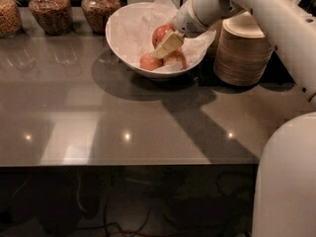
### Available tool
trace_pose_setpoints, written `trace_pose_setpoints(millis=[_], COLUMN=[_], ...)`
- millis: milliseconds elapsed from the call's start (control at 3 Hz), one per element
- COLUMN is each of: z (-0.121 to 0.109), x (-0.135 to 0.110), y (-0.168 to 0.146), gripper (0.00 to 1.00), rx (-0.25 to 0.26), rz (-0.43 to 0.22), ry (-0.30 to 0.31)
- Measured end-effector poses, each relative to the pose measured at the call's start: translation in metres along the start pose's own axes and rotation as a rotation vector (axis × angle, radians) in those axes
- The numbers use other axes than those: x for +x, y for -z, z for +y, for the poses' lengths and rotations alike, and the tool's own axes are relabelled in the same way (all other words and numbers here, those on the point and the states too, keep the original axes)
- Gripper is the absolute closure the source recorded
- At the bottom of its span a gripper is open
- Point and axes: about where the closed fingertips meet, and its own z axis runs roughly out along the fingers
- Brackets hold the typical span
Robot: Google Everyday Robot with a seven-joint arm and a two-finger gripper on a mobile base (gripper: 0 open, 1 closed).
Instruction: Pick apple from white bowl
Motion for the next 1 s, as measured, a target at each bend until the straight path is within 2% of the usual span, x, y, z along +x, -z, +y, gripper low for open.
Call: trace_pose_setpoints(millis=[667,1000], z=[0.011,0.018], x=[0.011,0.007], y=[0.026,0.051], gripper=[0.82,1.00], rx=[0.019,0.050], rz=[0.012,0.001], ry=[0.001,0.022])
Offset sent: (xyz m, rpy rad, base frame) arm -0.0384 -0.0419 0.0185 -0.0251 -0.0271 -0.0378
